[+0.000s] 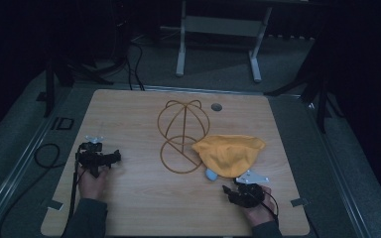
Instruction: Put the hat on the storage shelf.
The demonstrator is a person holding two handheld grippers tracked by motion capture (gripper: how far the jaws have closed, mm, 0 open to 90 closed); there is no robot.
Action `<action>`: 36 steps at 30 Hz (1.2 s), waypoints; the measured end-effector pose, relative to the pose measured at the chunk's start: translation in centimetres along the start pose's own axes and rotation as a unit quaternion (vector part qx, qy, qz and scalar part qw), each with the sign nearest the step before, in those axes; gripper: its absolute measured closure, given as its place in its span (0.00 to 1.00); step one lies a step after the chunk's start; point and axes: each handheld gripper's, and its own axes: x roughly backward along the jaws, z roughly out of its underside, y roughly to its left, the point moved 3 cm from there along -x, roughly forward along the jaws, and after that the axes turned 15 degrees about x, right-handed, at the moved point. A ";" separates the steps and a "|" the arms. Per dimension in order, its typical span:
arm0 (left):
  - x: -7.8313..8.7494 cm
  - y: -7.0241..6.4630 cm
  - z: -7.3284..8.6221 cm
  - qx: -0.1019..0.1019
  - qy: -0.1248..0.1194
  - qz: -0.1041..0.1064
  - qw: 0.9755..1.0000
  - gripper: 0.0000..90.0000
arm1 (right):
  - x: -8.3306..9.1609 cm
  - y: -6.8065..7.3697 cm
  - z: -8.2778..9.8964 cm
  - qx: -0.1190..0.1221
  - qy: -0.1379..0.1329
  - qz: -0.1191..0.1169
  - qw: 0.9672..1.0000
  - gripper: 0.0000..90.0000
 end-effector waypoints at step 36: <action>0.0 0.0 0.0 0.000 0.000 0.000 1.000 0.01 | 0.5 -4.3 1.1 -0.050 0.048 0.102 0.992 0.48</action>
